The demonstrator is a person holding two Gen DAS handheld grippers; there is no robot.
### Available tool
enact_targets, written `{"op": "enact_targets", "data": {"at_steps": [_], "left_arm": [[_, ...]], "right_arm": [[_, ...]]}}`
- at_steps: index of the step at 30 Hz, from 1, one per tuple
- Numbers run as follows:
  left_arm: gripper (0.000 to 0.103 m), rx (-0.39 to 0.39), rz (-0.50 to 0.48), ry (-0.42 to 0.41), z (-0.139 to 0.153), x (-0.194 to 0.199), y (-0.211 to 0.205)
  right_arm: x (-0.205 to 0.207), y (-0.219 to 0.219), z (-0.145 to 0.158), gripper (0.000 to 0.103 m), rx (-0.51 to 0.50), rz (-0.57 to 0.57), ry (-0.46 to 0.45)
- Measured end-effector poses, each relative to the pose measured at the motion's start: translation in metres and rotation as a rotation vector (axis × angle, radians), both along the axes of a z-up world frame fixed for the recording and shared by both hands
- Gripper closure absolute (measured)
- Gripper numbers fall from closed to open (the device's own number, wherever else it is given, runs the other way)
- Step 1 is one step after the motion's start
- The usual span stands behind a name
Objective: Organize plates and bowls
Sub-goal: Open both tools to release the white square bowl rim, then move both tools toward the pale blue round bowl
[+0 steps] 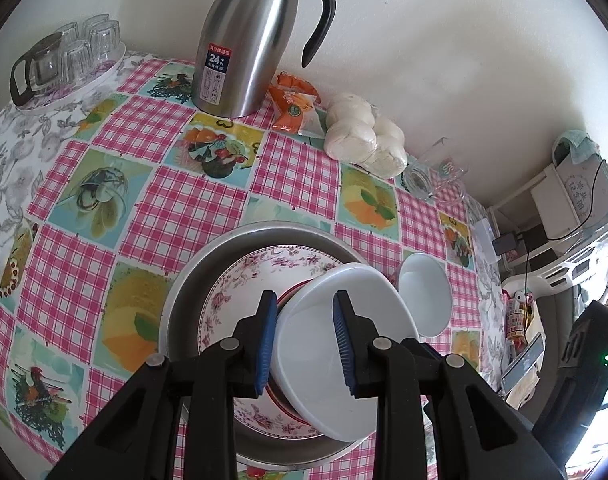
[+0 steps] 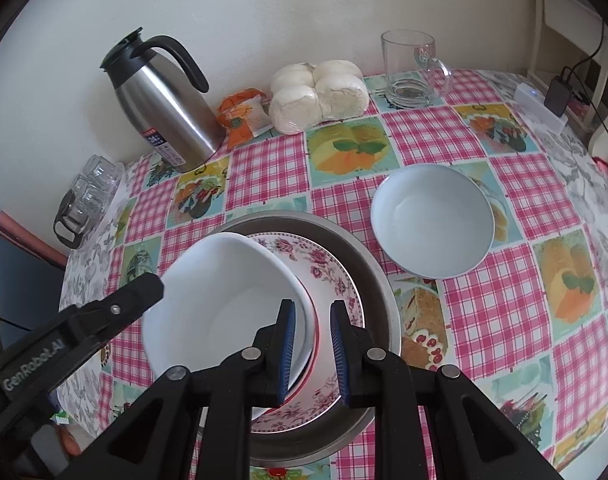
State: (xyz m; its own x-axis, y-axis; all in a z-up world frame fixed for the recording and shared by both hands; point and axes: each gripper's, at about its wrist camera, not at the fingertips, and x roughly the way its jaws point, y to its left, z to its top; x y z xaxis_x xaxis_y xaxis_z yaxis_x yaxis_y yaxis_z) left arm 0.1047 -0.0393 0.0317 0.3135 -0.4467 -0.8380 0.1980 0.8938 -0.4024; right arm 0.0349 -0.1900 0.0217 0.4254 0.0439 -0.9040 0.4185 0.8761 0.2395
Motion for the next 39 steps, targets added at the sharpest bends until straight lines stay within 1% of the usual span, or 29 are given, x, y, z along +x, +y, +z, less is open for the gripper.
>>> {"op": "enact_targets", "data": {"at_steps": [2, 8, 9, 10, 11, 12, 14, 16, 17, 18, 19, 20, 22, 24, 28, 30, 32, 34, 36, 39], "left_arm": [[0.074, -0.010, 0.001, -0.004, 0.002, -0.001, 0.001], [0.073, -0.006, 0.009, -0.040, 0.014, -0.003, 0.003], [0.065, 0.000, 0.014, -0.048, 0.016, -0.004, 0.004], [0.054, 0.004, 0.019, -0.053, 0.017, -0.004, 0.005], [0.050, 0.011, 0.026, -0.058, 0.017, -0.004, 0.006], [0.049, 0.021, 0.034, -0.062, 0.018, -0.004, 0.007], [0.048, 0.036, 0.046, -0.064, 0.018, -0.003, 0.009], [0.044, 0.054, 0.056, -0.063, 0.017, -0.002, 0.010], [0.043, 0.067, 0.062, -0.066, 0.016, -0.001, 0.011], [0.040, 0.074, 0.066, -0.068, 0.016, -0.001, 0.011], [0.036, 0.081, 0.071, -0.070, 0.016, -0.001, 0.012], [0.034, 0.084, 0.075, -0.073, 0.016, -0.001, 0.012], [0.026, 0.091, 0.087, -0.083, 0.017, -0.001, 0.014], [0.024, 0.103, 0.102, -0.095, 0.018, -0.001, 0.016], [0.021, 0.119, 0.122, -0.107, 0.019, 0.000, 0.020], [0.020, 0.127, 0.131, -0.114, 0.019, 0.000, 0.021], [0.017, 0.138, 0.136, -0.123, 0.019, 0.000, 0.022], [0.008, 0.156, 0.147, -0.142, 0.020, -0.001, 0.022], [0.005, 0.170, 0.157, -0.151, 0.020, 0.000, 0.023], [0.004, 0.176, 0.162, -0.142, 0.019, 0.001, 0.025]], "right_arm": [[0.000, -0.001, 0.001, 0.082, 0.002, -0.001, -0.002], [-0.003, 0.000, 0.013, 0.082, -0.006, 0.002, -0.037], [-0.003, 0.000, 0.016, 0.082, -0.016, 0.002, -0.046], [-0.004, 0.001, 0.019, 0.082, -0.028, 0.001, -0.050], [-0.004, 0.001, 0.020, 0.075, -0.035, -0.001, -0.054], [-0.005, 0.001, 0.023, 0.066, -0.048, -0.003, -0.058], [-0.004, 0.003, 0.025, 0.057, -0.063, -0.002, -0.062], [-0.004, 0.002, 0.026, 0.050, -0.070, -0.001, -0.062], [-0.003, 0.002, 0.026, 0.043, -0.075, -0.001, -0.061], [-0.003, 0.002, 0.025, 0.039, -0.078, -0.002, -0.059], [-0.002, 0.002, 0.025, 0.038, -0.085, 0.000, -0.056], [-0.002, 0.002, 0.025, 0.036, -0.088, 0.001, -0.054], [-0.002, 0.002, 0.024, 0.030, -0.090, 0.004, -0.050], [-0.001, 0.001, 0.023, 0.023, -0.096, 0.004, -0.048], [-0.001, 0.001, 0.023, 0.018, -0.109, 0.008, -0.049], [-0.001, 0.001, 0.023, 0.005, -0.115, 0.009, -0.052], [-0.002, 0.001, 0.024, 0.000, -0.124, 0.009, -0.061], [-0.002, 0.001, 0.025, 0.000, -0.129, 0.013, -0.068], [-0.002, 0.002, 0.025, 0.000, -0.134, 0.016, -0.073], [-0.002, 0.001, 0.026, 0.000, -0.140, 0.017, -0.079]]}}
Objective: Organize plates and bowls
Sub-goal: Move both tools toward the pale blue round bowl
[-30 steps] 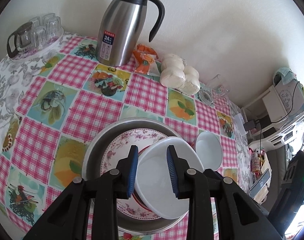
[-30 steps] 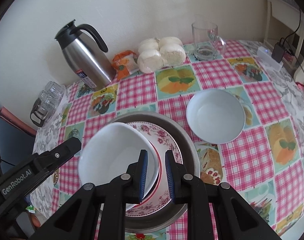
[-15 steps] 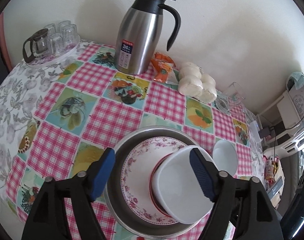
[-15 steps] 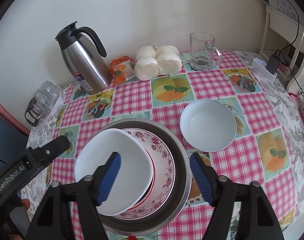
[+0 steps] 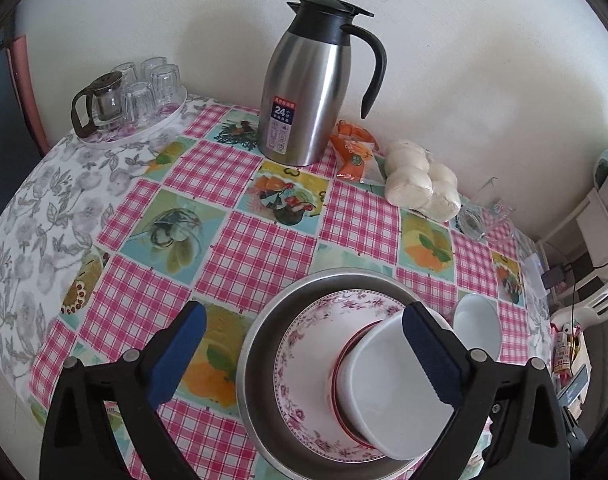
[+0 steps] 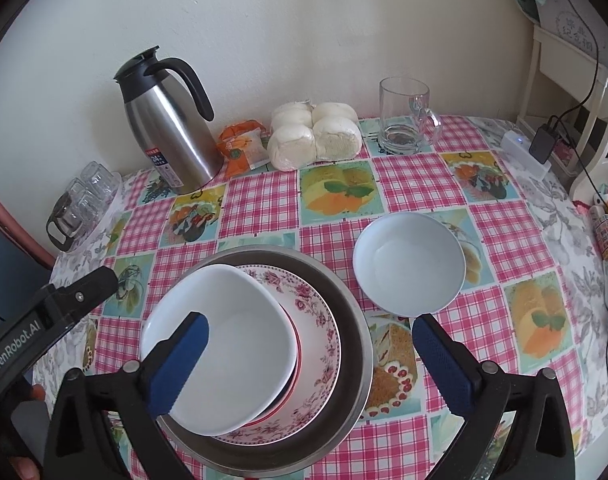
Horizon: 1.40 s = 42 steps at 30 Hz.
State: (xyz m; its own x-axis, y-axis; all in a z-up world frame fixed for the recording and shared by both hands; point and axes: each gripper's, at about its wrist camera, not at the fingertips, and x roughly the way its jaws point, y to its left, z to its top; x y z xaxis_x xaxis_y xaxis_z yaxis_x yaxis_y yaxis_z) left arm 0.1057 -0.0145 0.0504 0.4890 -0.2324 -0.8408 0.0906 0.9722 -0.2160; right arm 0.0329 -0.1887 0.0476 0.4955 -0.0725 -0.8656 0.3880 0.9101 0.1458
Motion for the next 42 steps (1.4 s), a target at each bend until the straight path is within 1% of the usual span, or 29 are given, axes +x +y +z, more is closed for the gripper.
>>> {"op": "enact_targets", "data": {"at_steps": [7, 11, 16, 20, 26, 30, 33, 37, 39, 42], "left_arm": [[0.004, 0.006, -0.013, -0.032, 0.006, -0.003, -0.004], [0.004, -0.004, -0.022, -0.058, 0.013, -0.007, -0.010], [0.004, -0.046, -0.033, -0.098, 0.024, -0.010, -0.015], [0.004, -0.047, -0.060, -0.130, 0.030, -0.015, -0.028], [0.004, -0.051, -0.116, -0.188, 0.041, -0.025, -0.056], [0.004, -0.094, -0.157, -0.187, 0.044, -0.030, -0.076], [0.004, -0.103, -0.192, -0.188, 0.045, -0.034, -0.093], [0.004, -0.083, -0.249, -0.193, 0.043, -0.040, -0.120], [0.004, -0.059, -0.275, -0.185, 0.039, -0.042, -0.134], [0.004, -0.045, -0.327, -0.165, 0.034, -0.044, -0.155]], "right_arm": [[-0.002, -0.005, 0.001, 0.000, 0.013, -0.006, -0.009], [-0.006, -0.018, 0.004, 0.000, 0.038, -0.031, -0.027], [-0.019, -0.050, 0.006, 0.000, 0.047, -0.126, -0.038], [-0.029, -0.077, 0.006, 0.000, 0.057, -0.199, -0.040], [-0.043, -0.108, 0.005, 0.000, 0.075, -0.263, -0.039], [-0.052, -0.125, 0.004, 0.000, 0.084, -0.299, -0.036], [-0.057, -0.137, 0.002, 0.000, 0.089, -0.322, -0.033], [-0.064, -0.152, 0.000, 0.000, 0.093, -0.347, -0.030], [-0.068, -0.160, -0.002, 0.000, 0.098, -0.361, -0.028], [-0.074, -0.170, -0.004, 0.000, 0.106, -0.380, -0.024]]}}
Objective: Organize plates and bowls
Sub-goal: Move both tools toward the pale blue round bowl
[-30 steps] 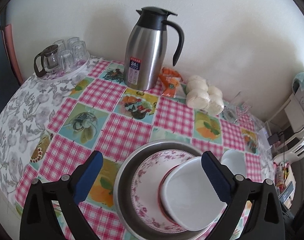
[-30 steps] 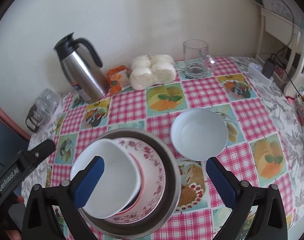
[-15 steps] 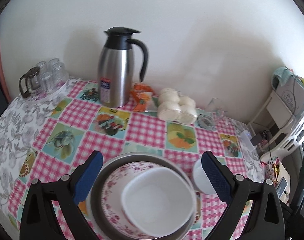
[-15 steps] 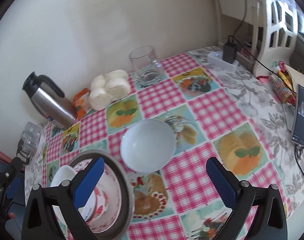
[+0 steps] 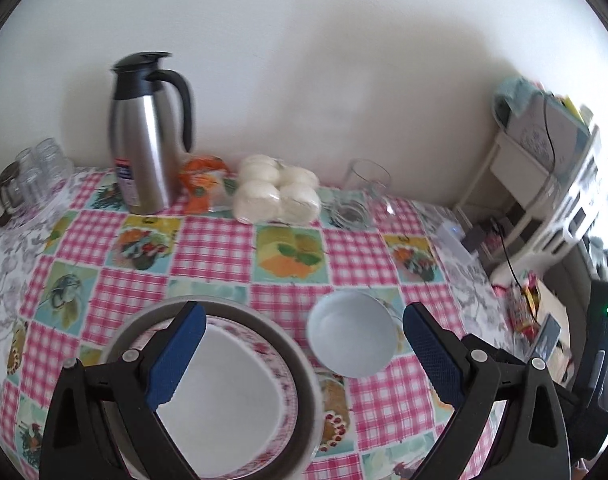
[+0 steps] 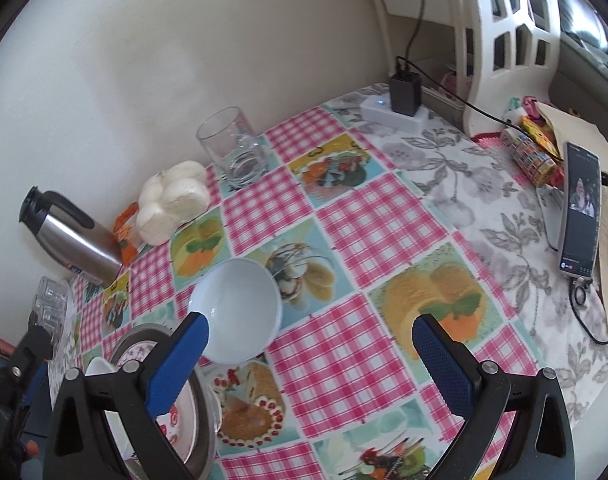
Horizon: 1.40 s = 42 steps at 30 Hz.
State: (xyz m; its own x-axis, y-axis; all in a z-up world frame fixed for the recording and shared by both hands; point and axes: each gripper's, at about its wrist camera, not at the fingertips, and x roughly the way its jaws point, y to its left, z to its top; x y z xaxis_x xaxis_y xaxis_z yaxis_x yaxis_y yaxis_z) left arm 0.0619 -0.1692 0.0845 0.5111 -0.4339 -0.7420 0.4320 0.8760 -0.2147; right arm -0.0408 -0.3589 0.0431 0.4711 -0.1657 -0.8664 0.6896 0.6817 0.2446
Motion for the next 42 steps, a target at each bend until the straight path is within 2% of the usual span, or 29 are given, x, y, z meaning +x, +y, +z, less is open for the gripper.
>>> {"op": "enact_targets", "data": {"at_steps": [8, 13, 19, 29, 34, 37, 42], "left_arm": [[0.004, 0.085, -0.089, 0.045, -0.015, 0.002, -0.042], [0.004, 0.113, -0.072, 0.076, -0.025, 0.014, -0.048], [0.004, 0.109, -0.055, 0.111, -0.037, 0.028, -0.052], [0.005, 0.143, -0.057, 0.121, -0.057, 0.042, -0.068], [0.009, 0.171, -0.060, 0.121, -0.067, 0.046, -0.075], [0.021, 0.179, -0.062, 0.135, -0.073, 0.048, -0.077], [0.022, 0.195, -0.062, 0.146, -0.081, 0.051, -0.080]], "right_arm": [[-0.004, -0.018, -0.011, 0.000, 0.015, -0.029, 0.022], [0.002, -0.022, -0.022, 0.000, 0.019, -0.017, 0.051], [0.014, -0.021, -0.036, 0.000, 0.028, 0.001, 0.087], [0.031, -0.020, -0.059, 0.001, 0.043, 0.007, 0.106], [0.042, -0.016, -0.070, 0.007, 0.055, 0.029, 0.116], [0.048, -0.013, -0.077, 0.014, 0.066, 0.039, 0.125], [0.056, -0.009, -0.086, 0.025, 0.075, 0.048, 0.138]]}}
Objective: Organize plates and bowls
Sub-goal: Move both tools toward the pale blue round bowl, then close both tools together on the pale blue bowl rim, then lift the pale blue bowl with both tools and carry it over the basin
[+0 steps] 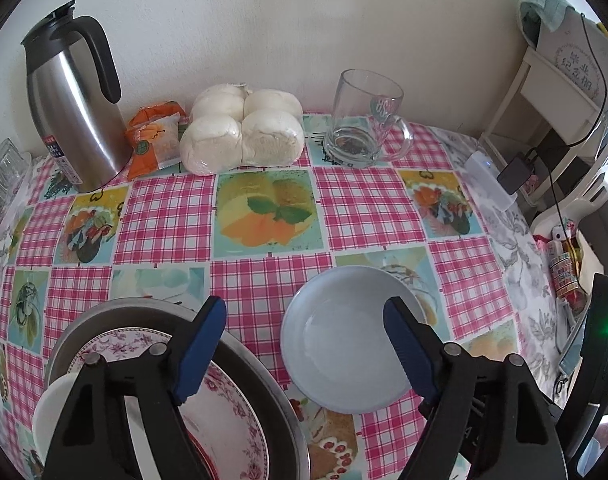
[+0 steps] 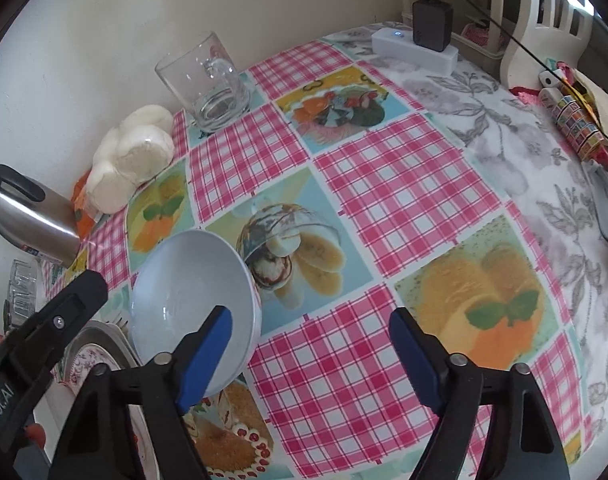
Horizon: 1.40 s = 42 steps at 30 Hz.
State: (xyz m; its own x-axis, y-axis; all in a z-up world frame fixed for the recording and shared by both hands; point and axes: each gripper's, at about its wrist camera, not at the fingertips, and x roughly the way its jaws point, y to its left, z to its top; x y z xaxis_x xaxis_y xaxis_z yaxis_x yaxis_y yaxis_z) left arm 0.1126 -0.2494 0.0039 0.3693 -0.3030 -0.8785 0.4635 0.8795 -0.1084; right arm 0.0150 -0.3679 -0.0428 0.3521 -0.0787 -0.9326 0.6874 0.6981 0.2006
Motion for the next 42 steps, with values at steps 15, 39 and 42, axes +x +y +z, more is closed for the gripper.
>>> {"op": "enact_targets", "data": {"at_steps": [15, 39, 42], "left_arm": [[0.034, 0.006, -0.015, 0.040, -0.016, 0.003, -0.007], [0.042, 0.023, -0.033, 0.067, -0.032, 0.006, -0.015], [0.052, 0.029, -0.043, 0.083, -0.037, 0.006, -0.018]], "right_arm": [[0.015, 0.012, -0.020, 0.066, 0.078, 0.017, -0.017], [0.013, 0.006, -0.027, 0.090, 0.111, 0.018, -0.051], [0.010, 0.001, -0.028, 0.090, 0.120, 0.006, -0.056]]}}
